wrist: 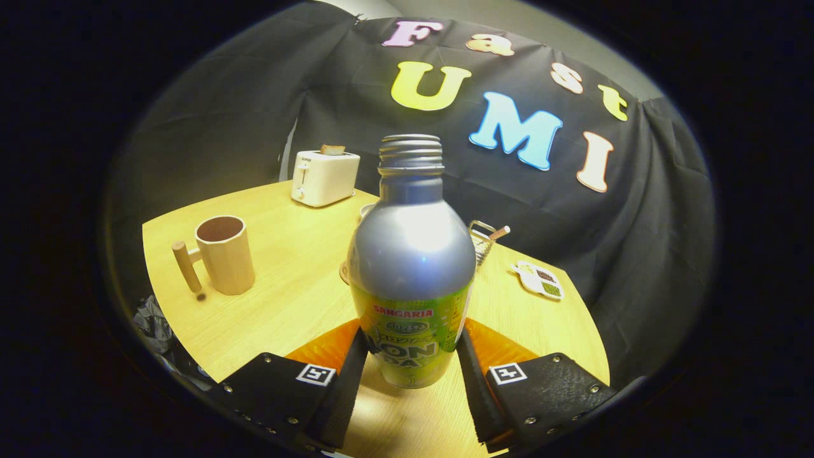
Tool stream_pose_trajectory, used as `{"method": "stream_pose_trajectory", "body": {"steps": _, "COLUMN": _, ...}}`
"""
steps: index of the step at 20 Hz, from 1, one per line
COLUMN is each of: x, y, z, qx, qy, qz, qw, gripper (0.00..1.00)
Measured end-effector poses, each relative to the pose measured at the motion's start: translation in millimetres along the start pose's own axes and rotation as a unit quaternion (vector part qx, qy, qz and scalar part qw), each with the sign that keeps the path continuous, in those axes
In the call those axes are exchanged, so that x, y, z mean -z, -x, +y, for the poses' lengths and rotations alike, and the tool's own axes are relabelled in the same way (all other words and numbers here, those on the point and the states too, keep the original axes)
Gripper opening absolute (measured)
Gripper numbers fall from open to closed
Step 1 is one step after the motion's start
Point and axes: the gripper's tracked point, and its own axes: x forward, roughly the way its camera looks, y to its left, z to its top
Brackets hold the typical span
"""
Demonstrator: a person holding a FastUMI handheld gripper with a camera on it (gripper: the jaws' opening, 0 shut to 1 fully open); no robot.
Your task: Take the bottle from table, then pour the juice into the cup, finally place the bottle on the coaster
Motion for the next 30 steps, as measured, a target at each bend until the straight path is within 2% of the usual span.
{"method": "stream_pose_trajectory", "body": {"steps": 11, "x": -20.8, "y": -6.4, "z": 49.4, "qx": -0.019, "qy": 0.085, "qz": 0.019, "qw": 0.996, "gripper": 0.74}}
{"method": "stream_pose_trajectory", "body": {"steps": 30, "x": -20.5, "y": -11.7, "z": 83.3, "qx": 0.001, "qy": 0.214, "qz": 0.077, "qw": 0.974, "gripper": 0.73}}
